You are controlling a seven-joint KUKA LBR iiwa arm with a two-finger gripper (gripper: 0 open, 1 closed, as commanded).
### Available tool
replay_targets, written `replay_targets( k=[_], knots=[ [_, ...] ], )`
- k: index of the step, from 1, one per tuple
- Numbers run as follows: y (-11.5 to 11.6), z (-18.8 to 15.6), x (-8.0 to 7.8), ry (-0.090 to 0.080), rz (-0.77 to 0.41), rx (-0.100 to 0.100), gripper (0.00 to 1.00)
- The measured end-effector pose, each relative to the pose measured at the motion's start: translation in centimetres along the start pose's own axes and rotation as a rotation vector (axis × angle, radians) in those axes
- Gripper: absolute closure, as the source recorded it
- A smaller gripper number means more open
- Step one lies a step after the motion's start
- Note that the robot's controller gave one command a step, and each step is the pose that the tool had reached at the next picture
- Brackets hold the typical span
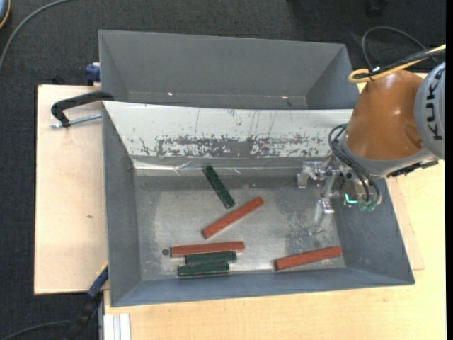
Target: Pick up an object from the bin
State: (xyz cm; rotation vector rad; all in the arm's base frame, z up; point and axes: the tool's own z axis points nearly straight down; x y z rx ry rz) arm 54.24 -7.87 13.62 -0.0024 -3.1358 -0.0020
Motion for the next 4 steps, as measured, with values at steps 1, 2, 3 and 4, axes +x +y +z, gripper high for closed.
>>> replay_targets(
  k=[1, 2, 3, 4],
  knots=[
    [6.2, 6.9, -3.7, -0.006, -0.053, -0.003, 0.00],
    [10.0, 6.6, -1.0, -0.005, -0.200, -0.001, 0.00],
    [9.9, 6.6, -1.1, -0.007, -0.199, 0.001, 1.00],
    [9.3, -7.3, 0.5, -0.018, -0.231, 0.003, 1.00]
  ],
)
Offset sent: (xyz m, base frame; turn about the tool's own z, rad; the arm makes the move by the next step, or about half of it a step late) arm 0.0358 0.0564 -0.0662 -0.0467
